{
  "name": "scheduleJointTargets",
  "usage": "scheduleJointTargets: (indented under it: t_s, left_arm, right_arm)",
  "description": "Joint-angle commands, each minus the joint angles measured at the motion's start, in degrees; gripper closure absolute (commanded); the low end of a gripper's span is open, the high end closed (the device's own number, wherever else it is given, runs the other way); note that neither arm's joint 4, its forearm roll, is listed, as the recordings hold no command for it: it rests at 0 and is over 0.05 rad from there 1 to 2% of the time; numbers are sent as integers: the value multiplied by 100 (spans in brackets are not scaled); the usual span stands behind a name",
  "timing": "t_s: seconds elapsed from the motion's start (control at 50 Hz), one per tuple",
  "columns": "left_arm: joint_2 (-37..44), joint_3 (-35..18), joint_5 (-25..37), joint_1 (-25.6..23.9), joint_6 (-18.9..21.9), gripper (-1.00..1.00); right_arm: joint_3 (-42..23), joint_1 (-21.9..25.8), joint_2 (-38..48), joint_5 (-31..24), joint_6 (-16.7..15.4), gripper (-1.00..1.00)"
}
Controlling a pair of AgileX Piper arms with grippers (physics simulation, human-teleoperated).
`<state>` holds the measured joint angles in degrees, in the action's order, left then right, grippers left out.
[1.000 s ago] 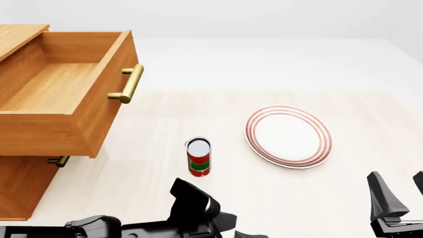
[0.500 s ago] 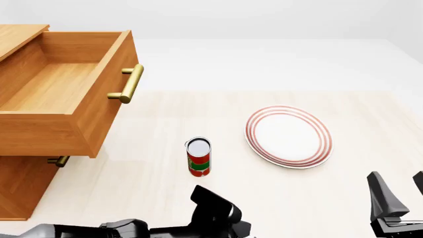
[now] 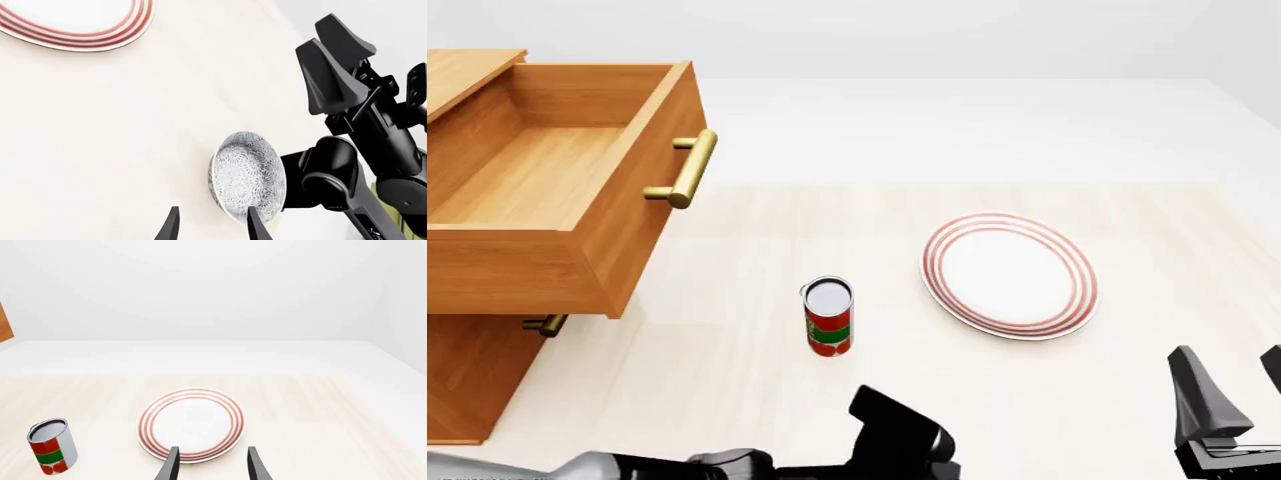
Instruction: Put the bowl in the top drawer of the cabinet.
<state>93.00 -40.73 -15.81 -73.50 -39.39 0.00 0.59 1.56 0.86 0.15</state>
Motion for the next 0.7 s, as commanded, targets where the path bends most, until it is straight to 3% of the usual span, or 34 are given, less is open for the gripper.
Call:
scheduleJointTargets:
  t_s: [0.02, 0.7]
  left_arm:
    - [164, -143, 92, 230, 51, -100]
    - [840, -561, 15, 102, -91, -100]
  right_arm:
    - [-6, -11, -26, -10, -2, -100]
    - [-6, -13, -25, -10, -1, -100]
